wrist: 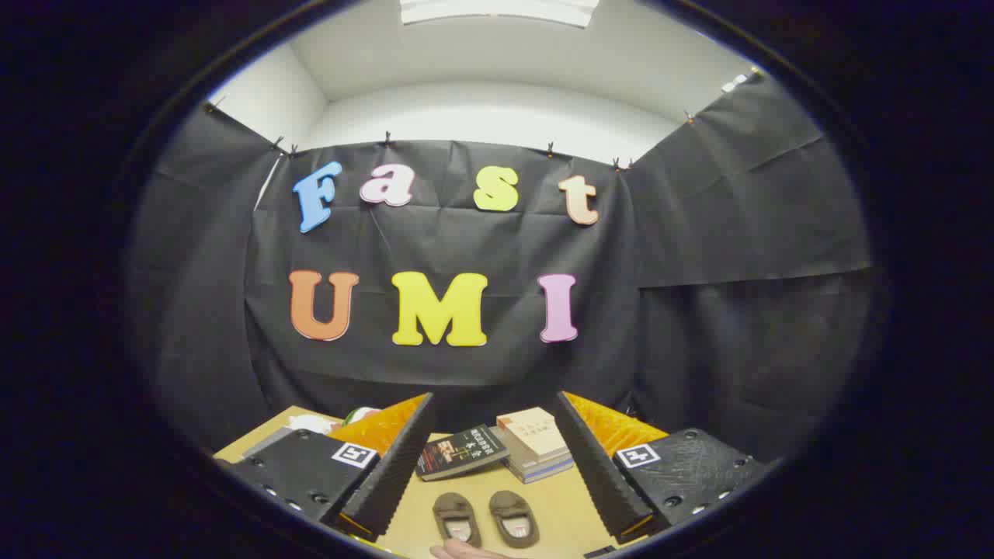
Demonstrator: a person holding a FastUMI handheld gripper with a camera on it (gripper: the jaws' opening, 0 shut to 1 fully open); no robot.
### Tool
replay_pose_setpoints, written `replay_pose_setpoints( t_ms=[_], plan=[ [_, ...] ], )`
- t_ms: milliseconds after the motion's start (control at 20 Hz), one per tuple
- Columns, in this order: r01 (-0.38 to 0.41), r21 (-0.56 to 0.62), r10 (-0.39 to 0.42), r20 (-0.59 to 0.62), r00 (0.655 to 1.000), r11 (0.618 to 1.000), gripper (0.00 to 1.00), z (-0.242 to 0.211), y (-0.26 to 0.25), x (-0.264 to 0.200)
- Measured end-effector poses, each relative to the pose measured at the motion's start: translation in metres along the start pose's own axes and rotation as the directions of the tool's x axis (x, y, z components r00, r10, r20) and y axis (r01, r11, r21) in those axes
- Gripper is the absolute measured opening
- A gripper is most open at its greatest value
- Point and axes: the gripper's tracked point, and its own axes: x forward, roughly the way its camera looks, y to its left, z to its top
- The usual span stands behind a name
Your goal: Open the storage box then place both shoes into the box .Put the left shoe in first, then the right shoe, with the right side of both shoes facing outward in a uniform manner.
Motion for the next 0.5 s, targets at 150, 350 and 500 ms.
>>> replay_pose_setpoints(
  t_ms=[150, 350, 500],
  plan=[
    [-0.006, 0.021, 0.006, -0.001, 1.000, 1.000, 0.96, 0.001, -0.005, 0.007],
    [-0.025, 0.023, 0.025, 0.007, 1.000, 0.999, 0.96, -0.001, -0.007, 0.018],
    [-0.051, 0.026, 0.051, -0.011, 0.999, 0.998, 0.96, -0.012, -0.003, 0.030]
  ],
)
